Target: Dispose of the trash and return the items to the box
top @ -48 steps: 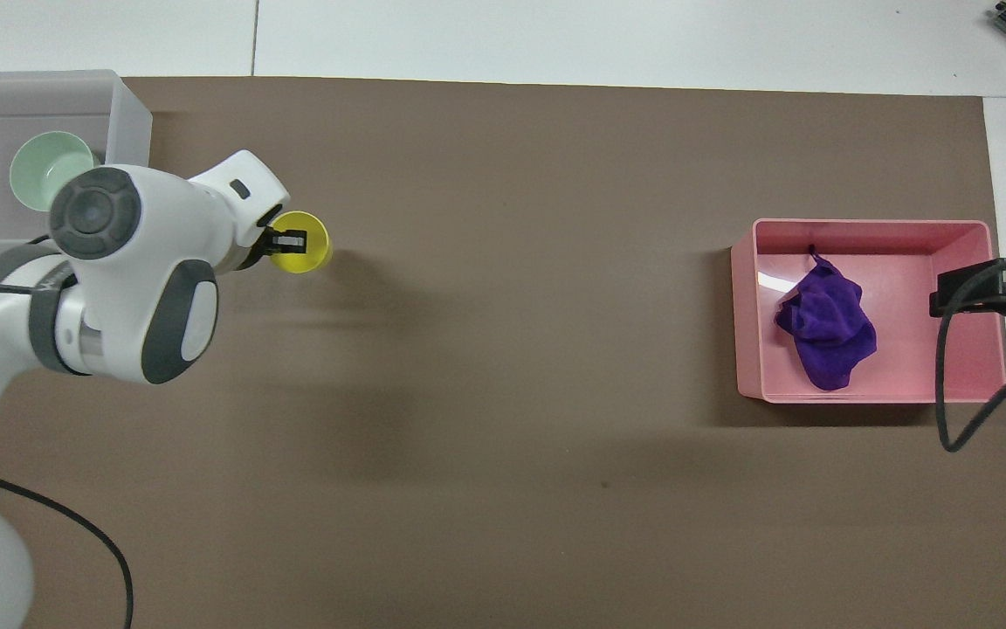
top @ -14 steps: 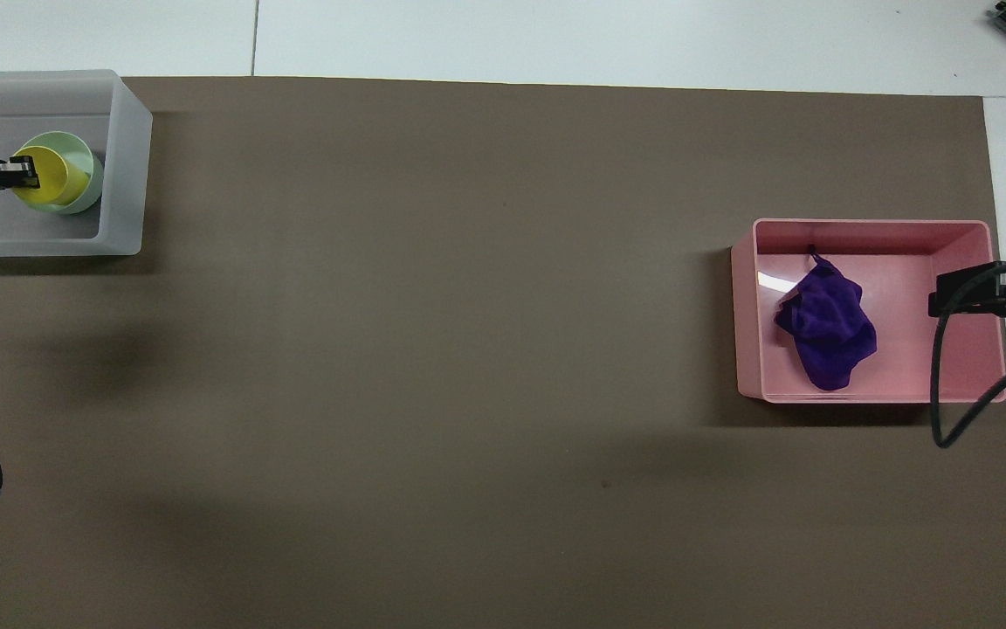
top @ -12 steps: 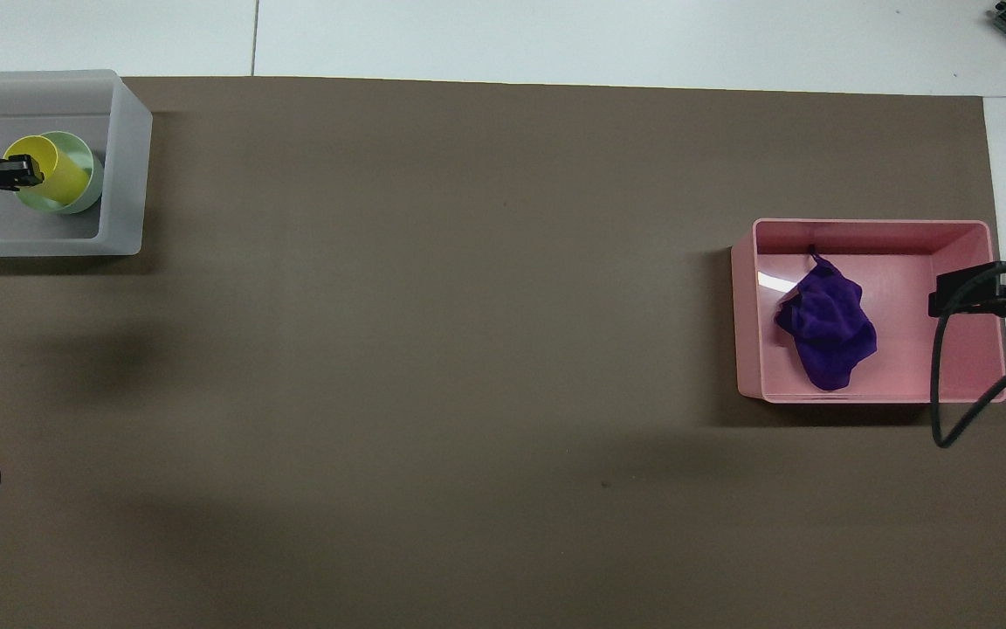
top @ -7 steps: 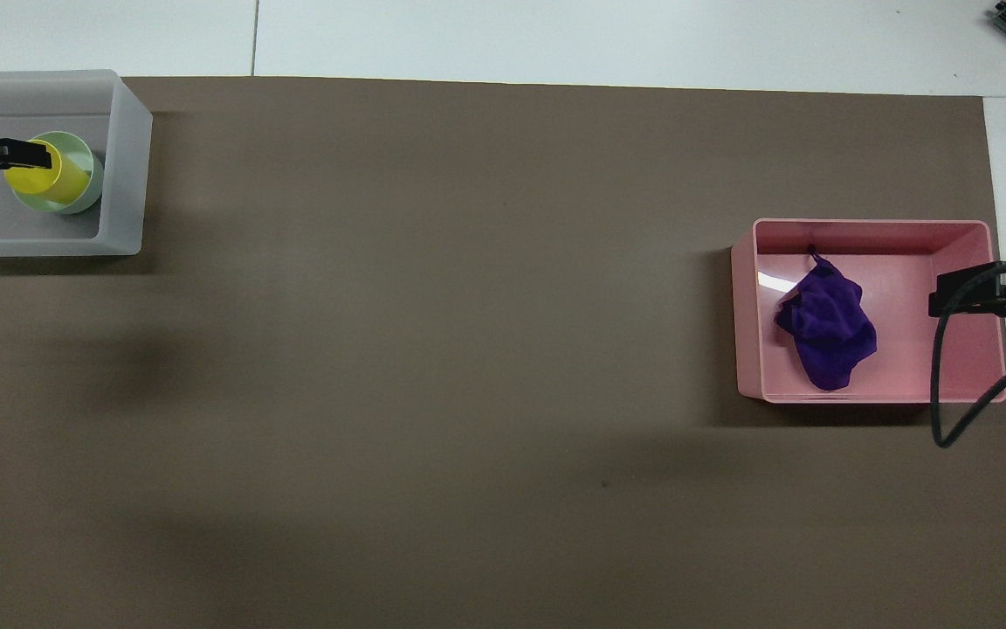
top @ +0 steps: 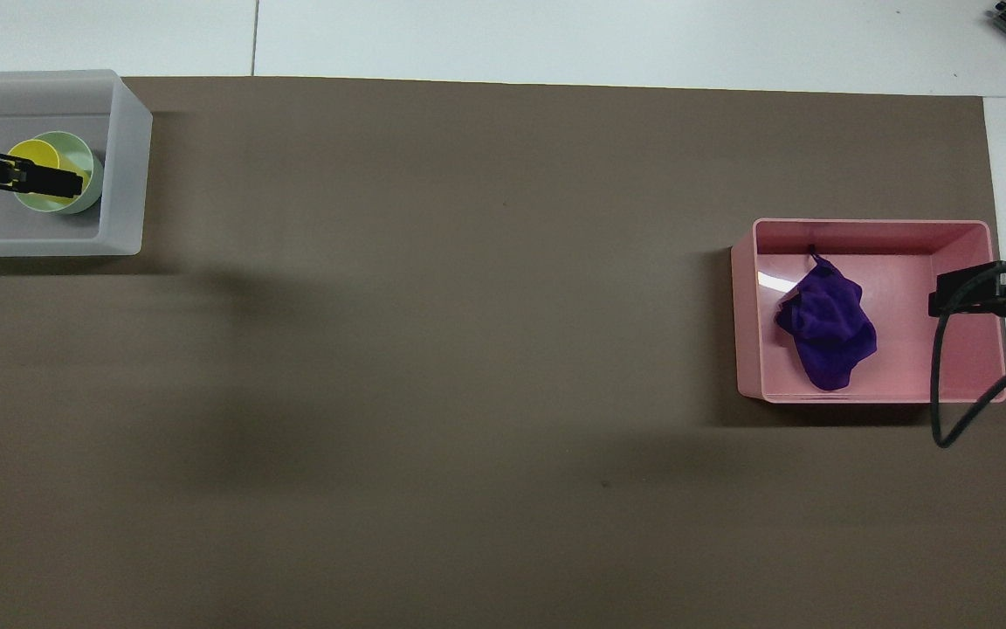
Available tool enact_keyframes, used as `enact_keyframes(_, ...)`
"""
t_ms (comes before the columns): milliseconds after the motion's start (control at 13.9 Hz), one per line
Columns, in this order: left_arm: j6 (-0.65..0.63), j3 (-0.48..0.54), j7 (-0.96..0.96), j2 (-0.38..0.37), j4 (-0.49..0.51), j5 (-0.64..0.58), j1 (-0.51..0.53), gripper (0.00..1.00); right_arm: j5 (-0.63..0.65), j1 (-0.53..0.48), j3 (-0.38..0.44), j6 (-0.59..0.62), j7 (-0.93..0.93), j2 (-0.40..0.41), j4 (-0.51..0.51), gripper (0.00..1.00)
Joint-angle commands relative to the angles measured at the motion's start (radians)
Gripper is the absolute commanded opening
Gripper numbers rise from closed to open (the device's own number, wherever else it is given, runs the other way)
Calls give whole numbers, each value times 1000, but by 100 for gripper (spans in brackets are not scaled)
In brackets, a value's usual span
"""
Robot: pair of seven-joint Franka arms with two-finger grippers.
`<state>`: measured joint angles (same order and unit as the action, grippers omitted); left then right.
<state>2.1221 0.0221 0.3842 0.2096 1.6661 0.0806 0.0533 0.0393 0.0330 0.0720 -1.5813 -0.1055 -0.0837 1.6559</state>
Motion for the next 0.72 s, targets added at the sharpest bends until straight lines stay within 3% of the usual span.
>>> enact_keyframes(0,-48,16,7,-137,122,4,-58,100,2,-12,-3,-31,24,-33,41,100)
enact_keyframes(215,-183,15,-57,-216,130,2,-101,100,2,-12,-3,-31,24,-33,41,100)
enact_keyframes(359,-226,12,-128,-257,144,-60,-141,100,2,-12,-3,-29,24,-33,41,100)
enact_keyframes(646,-348,12,-182,-210,2,-74,-161,100,2,-12,-3,-29,24,-33,41,100)
